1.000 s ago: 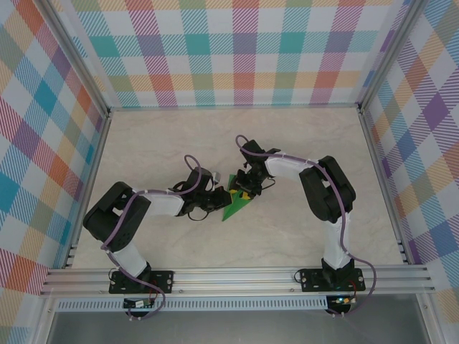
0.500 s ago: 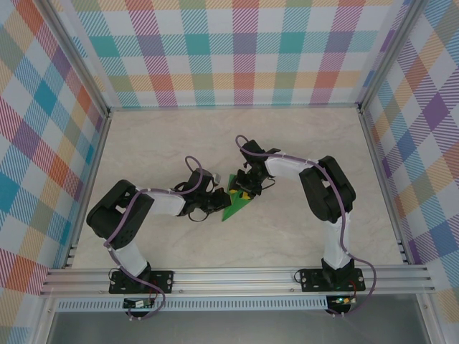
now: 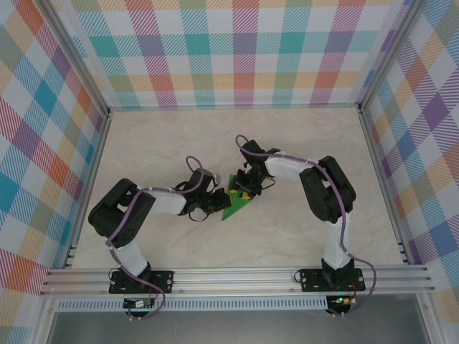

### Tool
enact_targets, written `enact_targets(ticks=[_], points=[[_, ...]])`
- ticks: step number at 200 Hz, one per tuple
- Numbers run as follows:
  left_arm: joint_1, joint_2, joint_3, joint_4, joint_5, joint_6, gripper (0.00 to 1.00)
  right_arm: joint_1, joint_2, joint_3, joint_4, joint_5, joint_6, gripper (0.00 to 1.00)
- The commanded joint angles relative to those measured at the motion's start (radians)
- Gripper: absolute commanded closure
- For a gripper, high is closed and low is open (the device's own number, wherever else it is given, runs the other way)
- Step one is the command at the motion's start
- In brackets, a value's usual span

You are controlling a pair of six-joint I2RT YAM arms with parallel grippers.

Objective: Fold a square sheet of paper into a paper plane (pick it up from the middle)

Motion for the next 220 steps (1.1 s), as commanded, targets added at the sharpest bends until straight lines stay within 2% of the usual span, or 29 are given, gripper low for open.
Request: enact_targets(ticks=[1,28,61,73,94,112,151,220], points=[[0.01,0.031,0.001,-0.132,-0.038,0.033,0.96,0.011,-0.005,-0.025,-0.066,0.096,-0.035,0.57],[0.01,0.038,-0.001,-0.172,-0.048,0.051,0.97,0.008,-0.149,-0.032,-0.052,0.114,-0.048,0.55],[0.01,0.057,-0.017,-0.189,-0.046,0.062,1.0,0.008,-0.272,-0.143,0.045,0.151,-0.079,0.57],[0.01,0.06,-0.021,-0.198,-0.048,0.067,1.0,0.008,-0.273,-0.168,0.083,0.128,-0.113,0.66],[0.01,0.071,-0.018,-0.2,-0.045,0.071,1.0,0.01,-0.238,-0.176,0.143,0.051,-0.183,0.9],[0.01,0.08,-0.018,-0.2,-0.043,0.072,1.0,0.012,-0.213,-0.19,0.209,-0.005,-0.219,1.0],[0.01,0.086,-0.015,-0.211,-0.049,0.074,1.0,0.024,-0.15,-0.174,0.252,-0.044,-0.252,1.0],[0.01,0.088,-0.014,-0.223,-0.055,0.072,1.0,0.04,-0.068,-0.142,0.247,0.003,-0.272,1.0]])
